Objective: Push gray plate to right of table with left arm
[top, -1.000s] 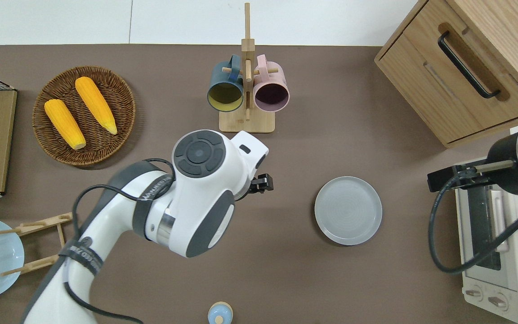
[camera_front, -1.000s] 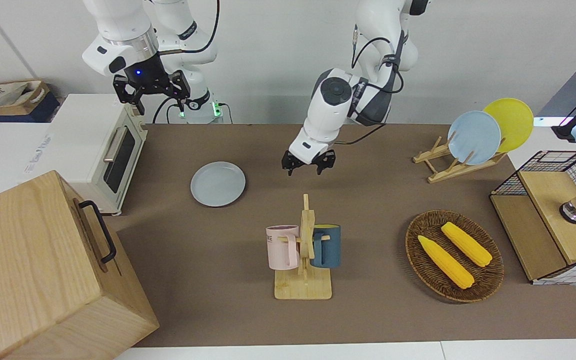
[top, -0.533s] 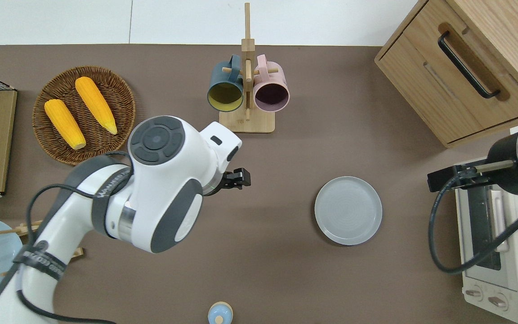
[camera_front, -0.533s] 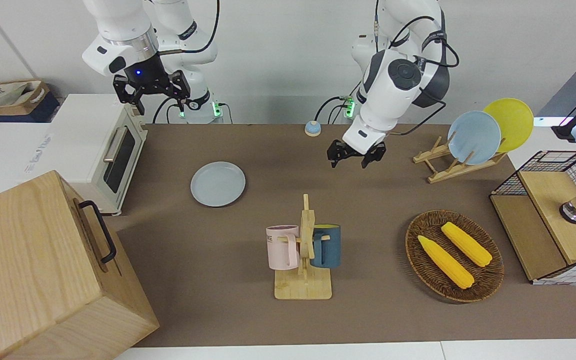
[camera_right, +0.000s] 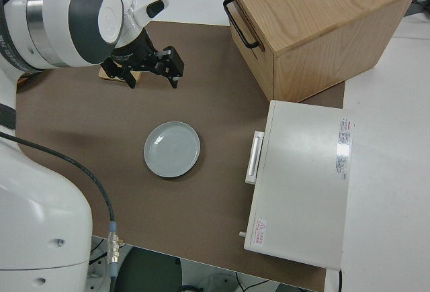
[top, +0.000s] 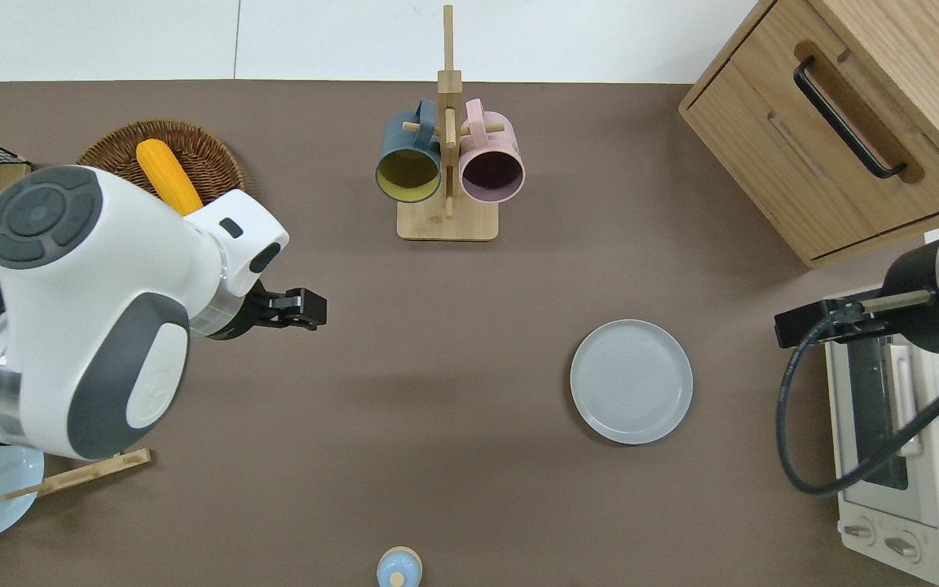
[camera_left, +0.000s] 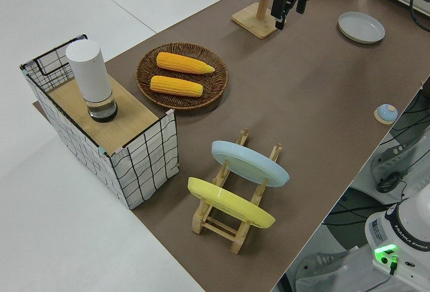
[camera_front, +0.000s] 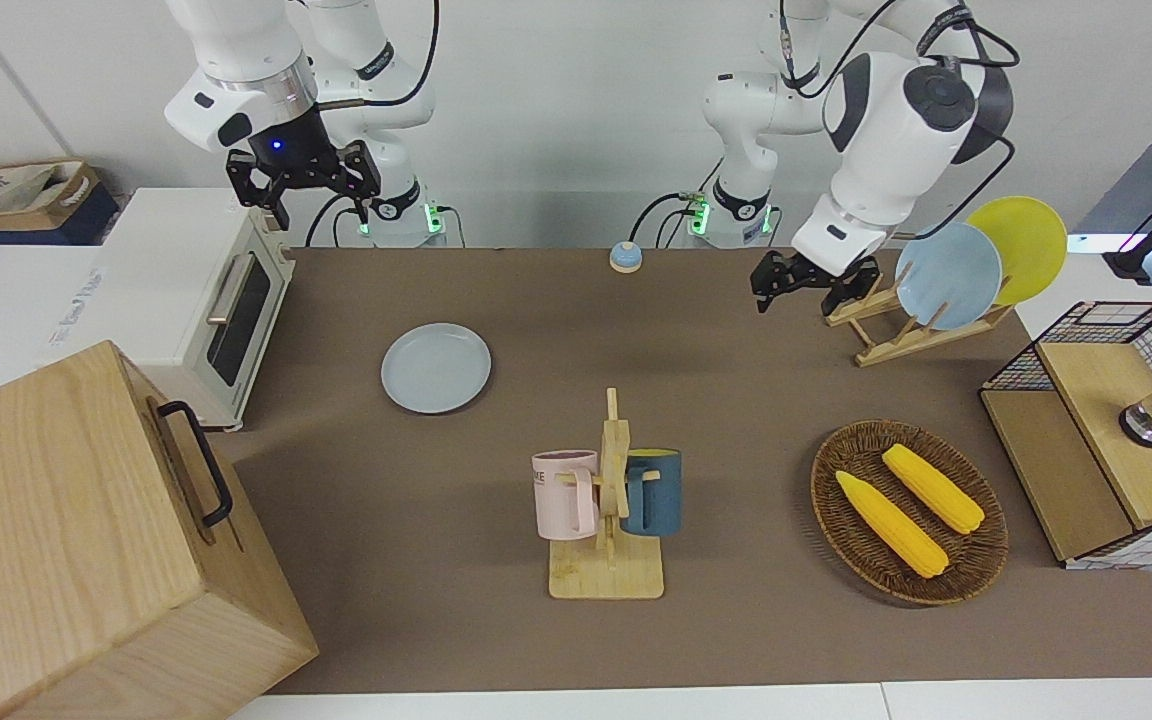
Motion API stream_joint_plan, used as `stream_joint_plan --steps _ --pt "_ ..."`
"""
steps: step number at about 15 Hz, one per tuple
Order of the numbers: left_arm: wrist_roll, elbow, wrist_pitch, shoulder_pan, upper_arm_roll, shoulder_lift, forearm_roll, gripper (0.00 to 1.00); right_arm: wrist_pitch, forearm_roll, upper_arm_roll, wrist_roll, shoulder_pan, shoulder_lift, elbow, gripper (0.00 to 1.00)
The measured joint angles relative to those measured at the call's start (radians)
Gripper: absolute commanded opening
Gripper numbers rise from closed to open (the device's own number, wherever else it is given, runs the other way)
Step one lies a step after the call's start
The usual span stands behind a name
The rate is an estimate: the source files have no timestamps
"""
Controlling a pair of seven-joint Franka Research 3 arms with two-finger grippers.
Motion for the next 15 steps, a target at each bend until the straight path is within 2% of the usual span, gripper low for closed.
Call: stream_joint_plan --steps 5,9,15 --pt "0.127 0.084 -0.091 0.097 0.002 -0.004 0.038 0.99 0.000 0.000 0.000 0.000 0.000 0.000 0.000 0.983" --pt "0.202 0.134 -0.146 0.120 0.008 -0.004 0.058 0.99 0.000 0.000 0.000 0.000 0.000 0.000 0.000 0.983" --pt "0.214 0.156 -0.161 0.127 0.013 -0.004 0.059 0.99 0.000 0.000 0.000 0.000 0.000 0.000 0.000 0.983"
